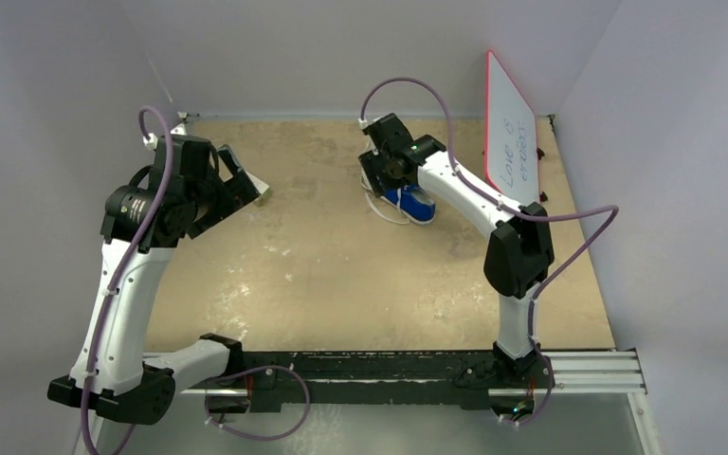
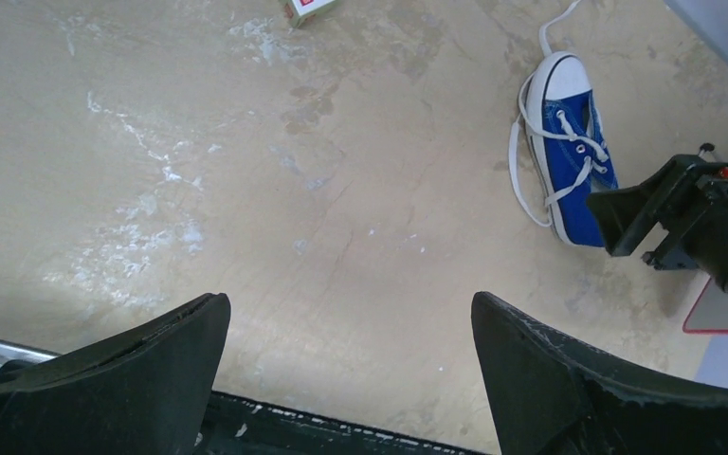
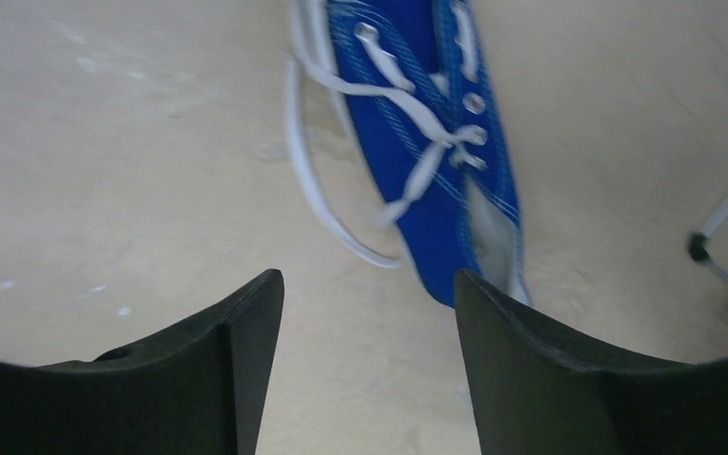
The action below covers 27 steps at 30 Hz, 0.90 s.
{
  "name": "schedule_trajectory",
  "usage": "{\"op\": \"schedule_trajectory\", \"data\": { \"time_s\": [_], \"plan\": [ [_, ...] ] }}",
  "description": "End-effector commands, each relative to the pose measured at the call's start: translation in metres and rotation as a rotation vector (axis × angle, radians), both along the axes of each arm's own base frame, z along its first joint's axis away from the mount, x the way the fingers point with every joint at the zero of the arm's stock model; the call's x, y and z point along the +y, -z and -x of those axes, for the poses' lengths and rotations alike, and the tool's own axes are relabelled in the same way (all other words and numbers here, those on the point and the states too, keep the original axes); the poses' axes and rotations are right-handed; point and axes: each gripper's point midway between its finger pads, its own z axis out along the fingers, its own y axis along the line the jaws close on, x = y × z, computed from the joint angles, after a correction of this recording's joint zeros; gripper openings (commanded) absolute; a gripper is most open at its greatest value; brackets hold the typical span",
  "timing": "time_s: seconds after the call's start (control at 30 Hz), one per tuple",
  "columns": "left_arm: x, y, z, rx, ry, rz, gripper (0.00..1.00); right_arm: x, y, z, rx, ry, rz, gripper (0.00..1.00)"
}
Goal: Tie the shoes
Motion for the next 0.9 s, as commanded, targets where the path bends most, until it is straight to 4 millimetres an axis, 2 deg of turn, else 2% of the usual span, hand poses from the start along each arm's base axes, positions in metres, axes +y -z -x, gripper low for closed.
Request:
{"op": "schedule_trajectory", "data": {
  "time_s": [0.0,0.1,0.2,0.43,0.6,0.77,0.87],
  "plan": [
    [0.005,-0.006,-0.001,0.033,0.035,-0.058,0.99,-0.082,-0.009,-0.007,-0.028,0.159,0.323,0.65],
    [0.009,-0.015,-0.003,0.015,0.066,-0.099,0.99,-0.105,0.006,-0.005,0.026,0.173,0.335,0.61],
    [0.02,-0.019,0.002,-0.003,0.065,-0.161,0.99,-0.116,0.023,-0.006,0.073,0.169,0.317,0.6],
    [0.024,-0.028,0.011,-0.013,0.097,-0.191,0.99,-0.116,0.056,-0.016,0.135,0.18,0.327,0.59],
    [0.011,-0.038,0.01,-0.055,0.137,-0.134,0.99,-0.113,0.081,-0.023,0.159,0.195,0.344,0.55],
    [0.004,-0.047,0.009,-0.095,0.161,-0.099,0.99,-0.117,0.107,-0.02,0.198,0.241,0.374,0.44],
    [0.001,-0.051,0.009,-0.105,0.177,-0.094,0.99,-0.12,0.105,-0.017,0.212,0.268,0.385,0.39]
  ]
}}
